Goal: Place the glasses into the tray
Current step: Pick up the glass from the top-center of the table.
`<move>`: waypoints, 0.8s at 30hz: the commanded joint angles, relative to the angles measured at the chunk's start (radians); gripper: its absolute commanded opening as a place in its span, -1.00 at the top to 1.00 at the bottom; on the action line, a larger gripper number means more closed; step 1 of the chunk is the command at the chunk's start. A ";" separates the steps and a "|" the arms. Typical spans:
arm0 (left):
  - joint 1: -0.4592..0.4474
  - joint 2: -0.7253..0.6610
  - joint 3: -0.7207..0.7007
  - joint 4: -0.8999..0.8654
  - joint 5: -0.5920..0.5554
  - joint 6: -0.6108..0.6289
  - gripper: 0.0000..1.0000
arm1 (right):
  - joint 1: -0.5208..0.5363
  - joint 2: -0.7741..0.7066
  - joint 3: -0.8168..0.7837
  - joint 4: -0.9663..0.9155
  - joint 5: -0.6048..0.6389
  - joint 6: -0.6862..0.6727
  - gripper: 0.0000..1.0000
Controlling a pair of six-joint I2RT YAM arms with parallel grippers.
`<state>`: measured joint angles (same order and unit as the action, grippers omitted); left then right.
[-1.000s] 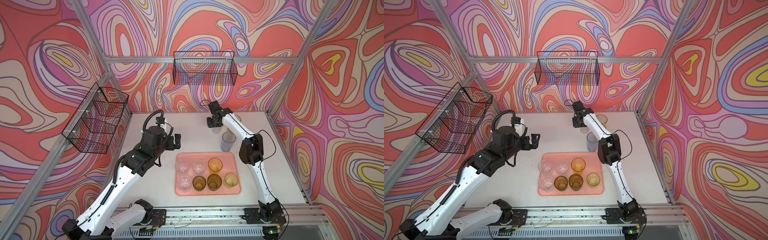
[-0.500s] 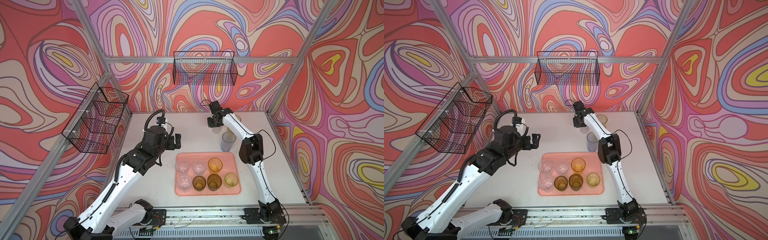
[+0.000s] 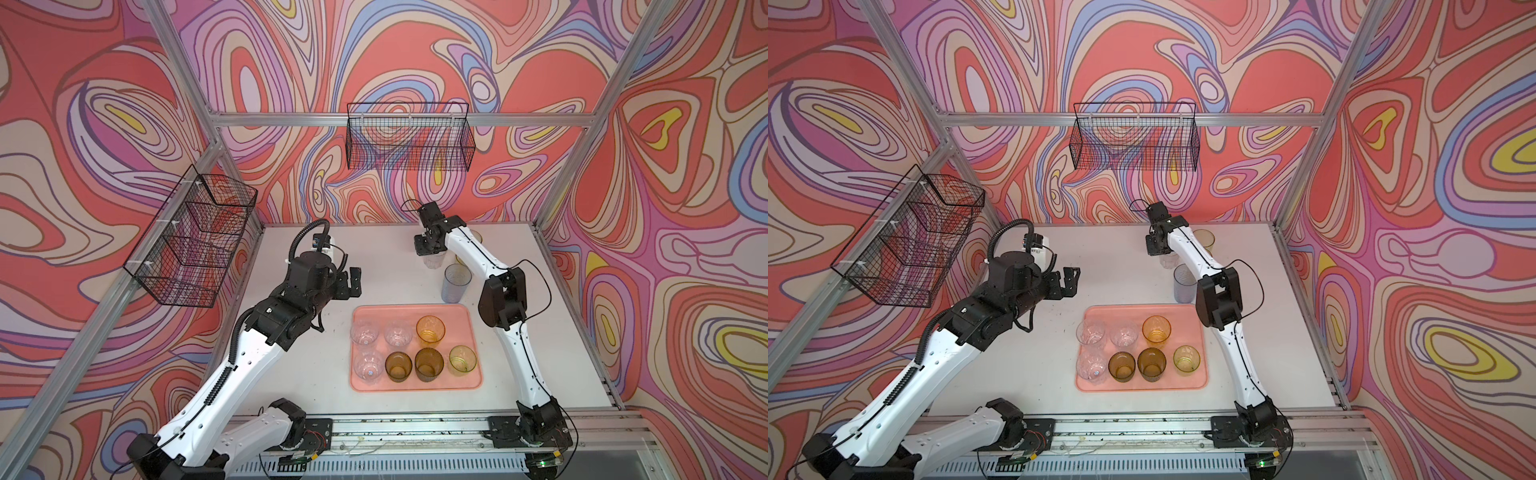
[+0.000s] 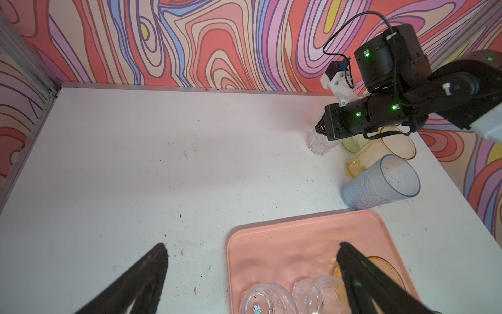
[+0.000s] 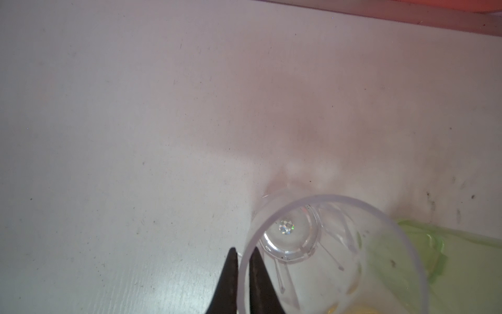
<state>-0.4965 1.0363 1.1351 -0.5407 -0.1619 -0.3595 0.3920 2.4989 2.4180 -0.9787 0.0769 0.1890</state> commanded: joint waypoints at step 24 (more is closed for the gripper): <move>0.005 0.001 -0.006 0.000 0.025 -0.030 -1.00 | -0.004 -0.098 -0.063 0.071 -0.181 0.003 1.00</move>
<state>-0.4965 1.0496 1.1351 -0.5419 -0.1535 -0.3866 0.3893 2.4638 2.3802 -0.9268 -0.0422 0.1612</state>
